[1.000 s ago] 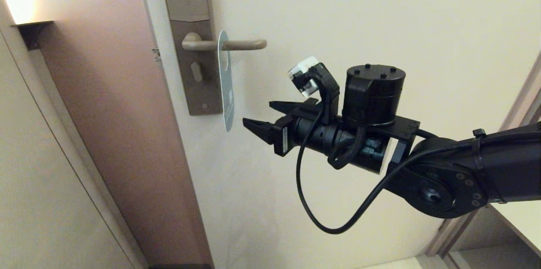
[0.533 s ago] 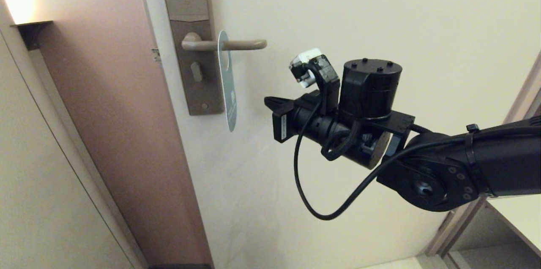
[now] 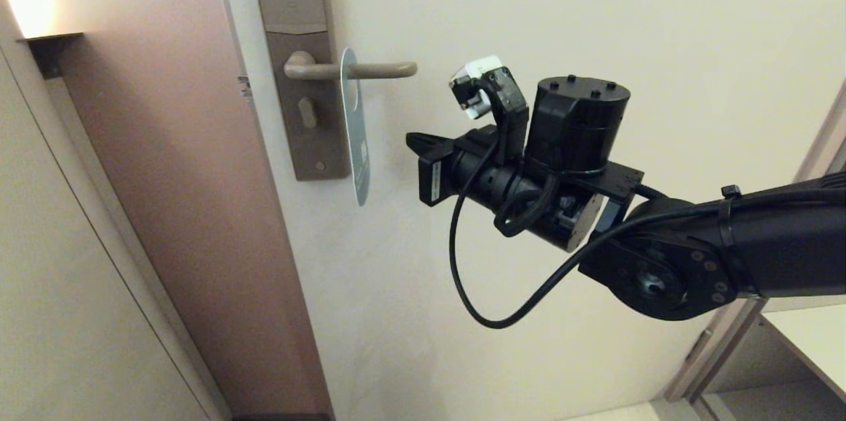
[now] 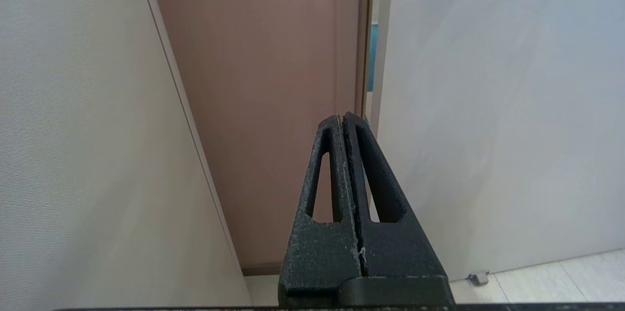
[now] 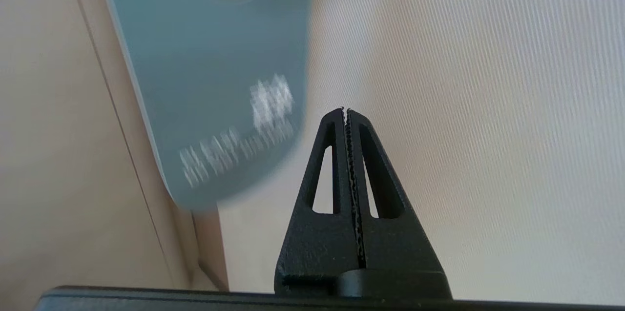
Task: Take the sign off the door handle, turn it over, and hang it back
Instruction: Hang the sign back with the other side facing out
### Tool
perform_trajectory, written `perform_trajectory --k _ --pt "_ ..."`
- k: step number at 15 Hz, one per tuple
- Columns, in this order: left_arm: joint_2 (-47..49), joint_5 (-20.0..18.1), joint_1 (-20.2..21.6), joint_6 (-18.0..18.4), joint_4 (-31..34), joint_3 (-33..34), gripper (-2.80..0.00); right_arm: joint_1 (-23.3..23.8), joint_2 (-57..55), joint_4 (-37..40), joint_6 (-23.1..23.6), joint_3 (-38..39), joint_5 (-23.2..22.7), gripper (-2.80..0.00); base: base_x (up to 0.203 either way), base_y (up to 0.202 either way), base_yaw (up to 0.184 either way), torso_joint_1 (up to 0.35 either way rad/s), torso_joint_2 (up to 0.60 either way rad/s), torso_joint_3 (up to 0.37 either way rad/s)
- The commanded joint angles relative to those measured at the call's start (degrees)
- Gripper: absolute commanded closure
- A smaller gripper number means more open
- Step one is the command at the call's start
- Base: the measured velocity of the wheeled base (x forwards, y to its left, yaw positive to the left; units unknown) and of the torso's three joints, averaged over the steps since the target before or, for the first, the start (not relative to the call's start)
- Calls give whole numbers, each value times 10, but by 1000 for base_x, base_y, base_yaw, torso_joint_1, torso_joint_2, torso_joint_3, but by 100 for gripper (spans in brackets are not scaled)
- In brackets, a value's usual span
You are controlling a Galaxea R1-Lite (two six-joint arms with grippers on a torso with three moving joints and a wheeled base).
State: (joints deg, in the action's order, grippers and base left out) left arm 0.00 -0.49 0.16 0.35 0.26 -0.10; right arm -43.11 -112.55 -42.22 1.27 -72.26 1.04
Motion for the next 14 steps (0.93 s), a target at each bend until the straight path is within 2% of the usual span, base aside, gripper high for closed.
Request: perform_trajectory --k 1,8,14 --pt "0 0 0 0 0 0 0 -5 -25 -10 1 -37 0 0 0 0 0 0 0 0" --pt "1 0 0 0 0 0 0 -56 -54 -33 1 -48 2 0 0 0 0 0 0 0" --pt "1 0 0 0 1 0 0 -58 -79 -91 1 -52 5 0 0 0 0 0 0 0"
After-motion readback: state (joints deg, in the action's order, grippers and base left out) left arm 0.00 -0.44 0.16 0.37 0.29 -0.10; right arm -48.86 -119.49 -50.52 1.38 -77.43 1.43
